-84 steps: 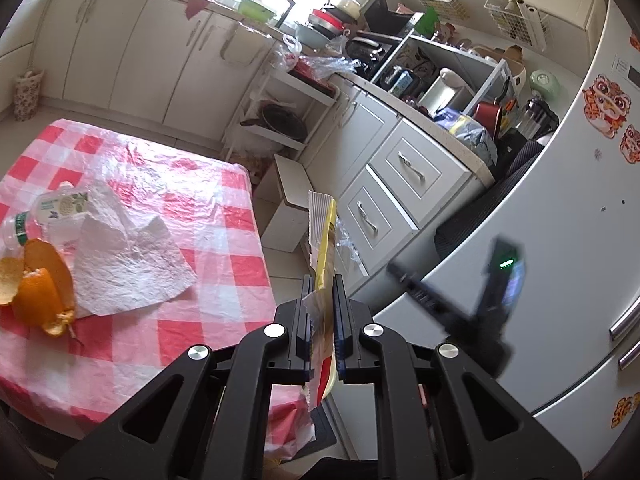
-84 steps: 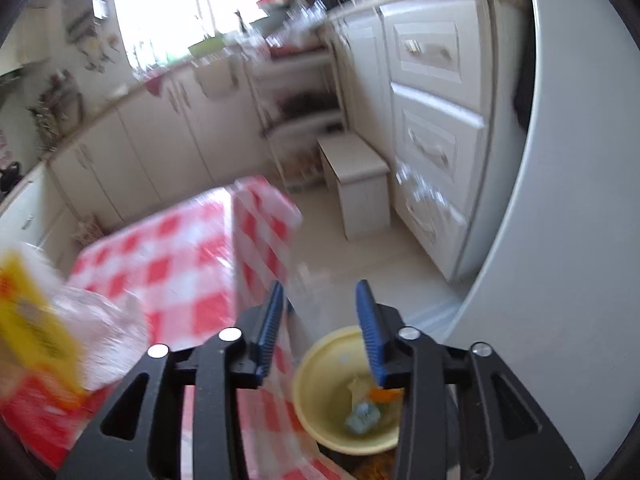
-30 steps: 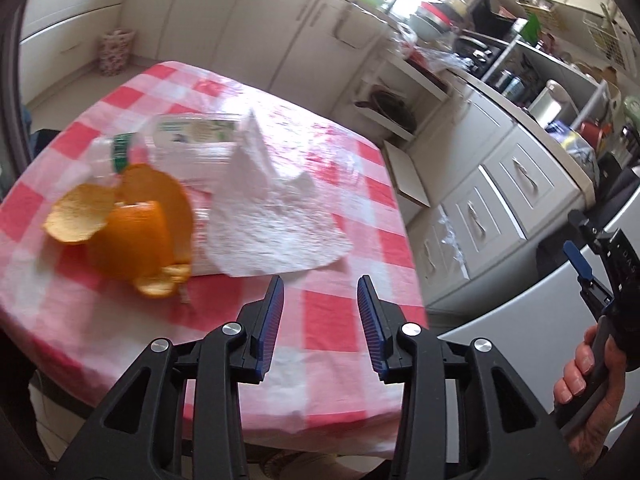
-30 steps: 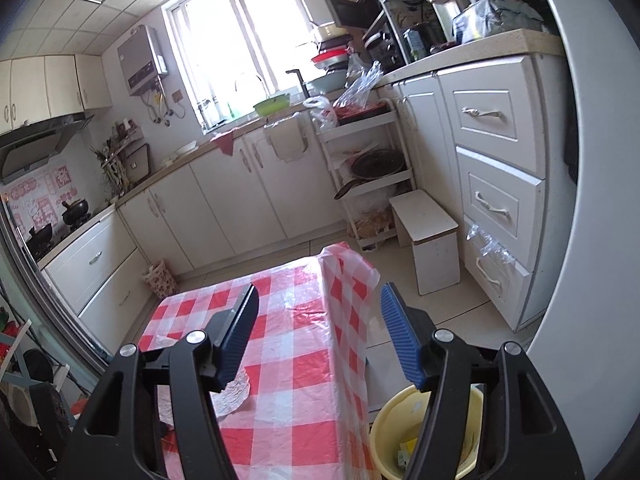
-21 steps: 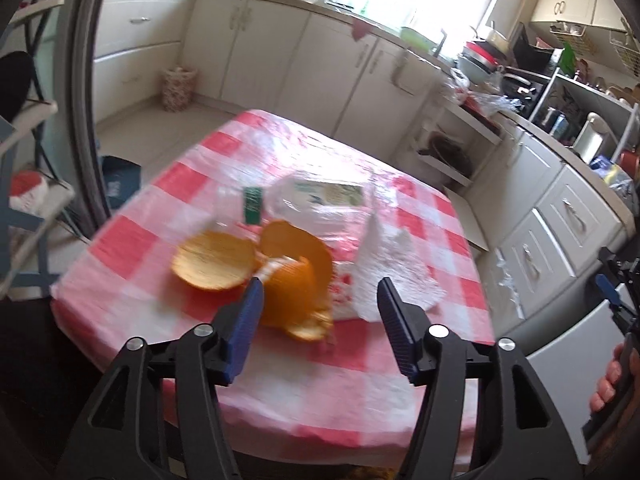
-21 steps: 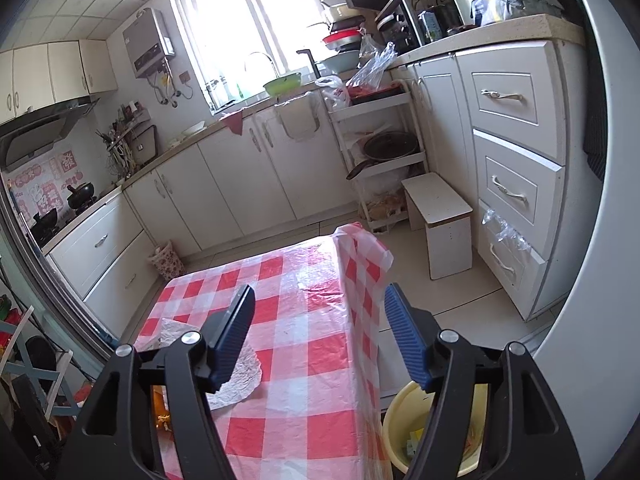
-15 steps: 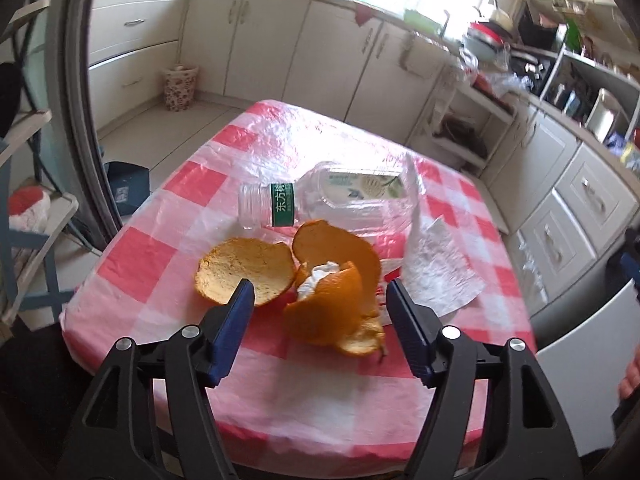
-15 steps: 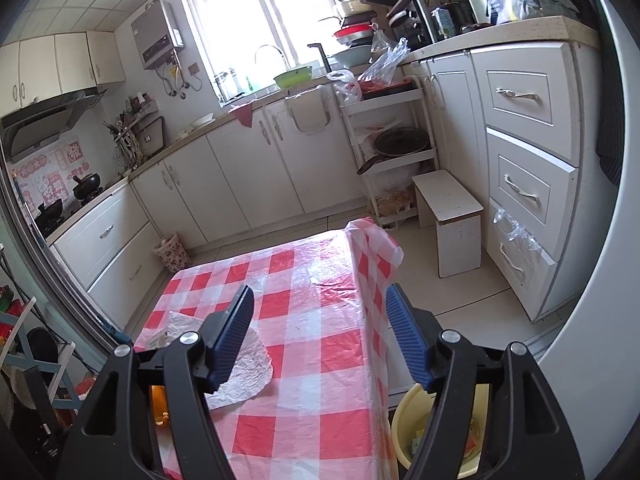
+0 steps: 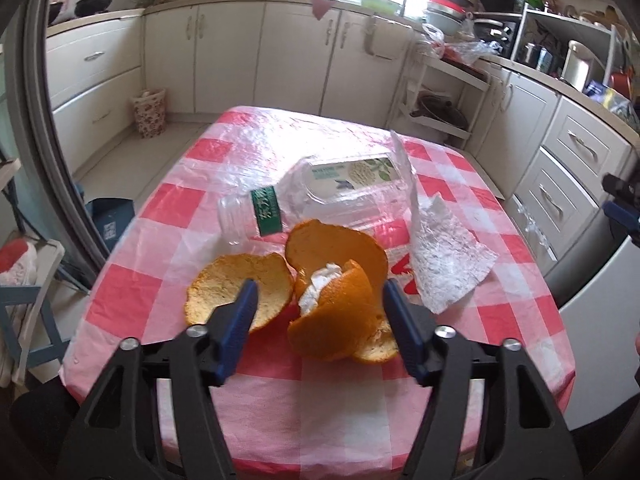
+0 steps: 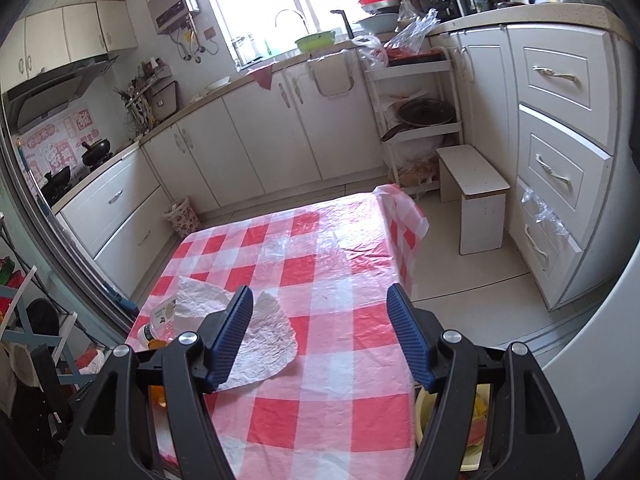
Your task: Collect trash
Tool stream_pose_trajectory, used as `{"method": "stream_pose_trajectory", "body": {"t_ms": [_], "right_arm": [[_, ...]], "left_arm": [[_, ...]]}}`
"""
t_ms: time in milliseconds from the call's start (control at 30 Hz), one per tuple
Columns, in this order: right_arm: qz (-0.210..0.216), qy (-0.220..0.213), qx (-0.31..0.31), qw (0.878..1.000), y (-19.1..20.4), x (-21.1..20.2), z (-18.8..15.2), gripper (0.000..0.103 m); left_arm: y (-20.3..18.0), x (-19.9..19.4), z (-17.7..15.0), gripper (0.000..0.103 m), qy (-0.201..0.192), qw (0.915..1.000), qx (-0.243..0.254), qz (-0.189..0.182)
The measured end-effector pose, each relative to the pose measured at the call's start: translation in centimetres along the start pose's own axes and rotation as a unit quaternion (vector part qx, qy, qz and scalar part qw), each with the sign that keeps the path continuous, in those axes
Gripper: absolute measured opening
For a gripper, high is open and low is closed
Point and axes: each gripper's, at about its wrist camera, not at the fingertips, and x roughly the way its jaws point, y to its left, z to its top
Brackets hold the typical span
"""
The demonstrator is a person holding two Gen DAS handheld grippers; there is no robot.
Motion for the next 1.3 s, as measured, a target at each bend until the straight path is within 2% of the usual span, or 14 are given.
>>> {"method": "stream_pose_trajectory", "body": {"t_ms": [33, 67, 333, 567, 700, 900, 1000, 1033, 1100, 1200, 1300], "right_arm": [[0.003, 0.003, -0.002, 1.000, 0.4, 0.3, 0.0, 0.067], [0.008, 0.006, -0.004, 1.000, 1.0, 0.7, 0.0, 0.067], [0.030, 0.025, -0.027, 0.999, 4.5, 3.0, -0.3, 0.067], [0.037, 0.040, -0.040, 0.998, 6.0, 4.3, -0.9, 0.067], [0.039, 0.045, -0.040, 0.997, 6.1, 4.6, -1.0, 0.067], [0.043, 0.041, -0.033, 0.998, 5.5, 4.1, -0.9, 0.067], [0.048, 0.049, -0.033, 0.997, 5.5, 4.2, -1.0, 0.069], [0.053, 0.057, -0.034, 0.996, 5.5, 4.4, -1.1, 0.070], [0.080, 0.086, -0.035, 0.992, 6.0, 5.2, -1.6, 0.070], [0.117, 0.145, -0.040, 0.982, 7.1, 7.0, -2.9, 0.070], [0.132, 0.178, -0.055, 0.973, 8.6, 8.2, -4.4, 0.070]], "left_arm": [[0.0, 0.2, -0.2, 0.039, 0.008, 1.0000, 0.005, -0.003], [0.0, 0.3, -0.3, 0.032, 0.010, 0.9999, 0.007, -0.007], [0.8, 0.2, -0.5, 0.022, 0.018, 0.9988, 0.013, -0.045], [0.1, -1.3, -0.6, 0.012, 0.015, 0.9950, 0.049, -0.085], [-0.5, -1.4, -0.9, 0.012, 0.027, 0.9924, 0.071, -0.098], [-1.3, -1.2, -1.3, 0.013, 0.036, 0.9919, 0.097, -0.073], [-1.5, -1.3, -1.0, 0.013, 0.044, 0.9904, 0.084, -0.100], [-1.8, -1.2, -1.0, 0.014, 0.055, 0.9874, 0.082, -0.123], [-2.1, -1.0, -1.3, 0.016, 0.070, 0.9840, 0.082, -0.142], [-1.6, -1.0, -1.5, 0.018, 0.078, 0.9842, 0.064, -0.145], [-0.8, -1.7, -1.3, 0.019, 0.074, 0.9851, 0.046, -0.148]]}}
